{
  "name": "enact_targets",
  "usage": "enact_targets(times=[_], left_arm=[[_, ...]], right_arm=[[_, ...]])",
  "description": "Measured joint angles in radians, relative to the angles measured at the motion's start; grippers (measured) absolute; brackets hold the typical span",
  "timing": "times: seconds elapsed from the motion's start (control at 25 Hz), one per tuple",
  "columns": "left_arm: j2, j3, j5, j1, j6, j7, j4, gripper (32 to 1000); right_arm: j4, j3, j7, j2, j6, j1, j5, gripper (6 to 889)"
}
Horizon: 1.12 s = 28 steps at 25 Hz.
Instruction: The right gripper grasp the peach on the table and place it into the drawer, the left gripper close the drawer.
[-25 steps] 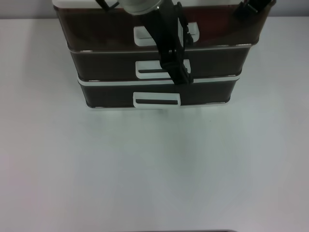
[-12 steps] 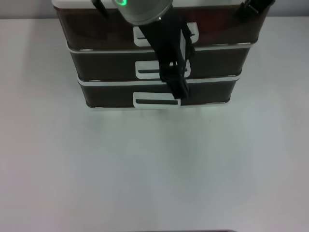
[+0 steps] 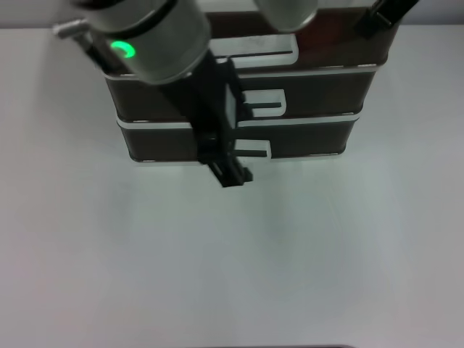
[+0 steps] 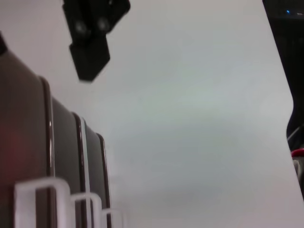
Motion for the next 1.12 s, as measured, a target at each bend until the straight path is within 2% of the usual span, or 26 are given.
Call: enact_targets(times=[0.24,0.4,0.48,0.6,1.12], left_arm=[[0.0032,-0.009,0.019,0.148,0.02,-0.042,0.14,850],[0.0031,-0.008,0.05,0.222,0.038,-0.076,0.218,850],[0.0029,-0.009,0.053,0.247,0.044,-0.084,0.248,850],[0.0032,-0.011,0.057,0.265,0.046,-0.089,0.272,850],[0.0032,-0.006,0.064,0.258,0.048,-0.089,0.272,850]], right_arm=[[-0.018,0.0,-0.002,0.005,0.0,-0.039,0.002,733],[-0.042,-0.001,-0.007,0.008,0.0,-0.068,0.003,733],[-0.054,-0.002,-0.008,0.008,0.001,-0.08,0.004,733],[-0.065,-0.002,-0.008,0.009,0.001,-0.09,0.004,733],[-0.065,-0.002,-0.006,0.009,0.002,-0.082,0.004,733]])
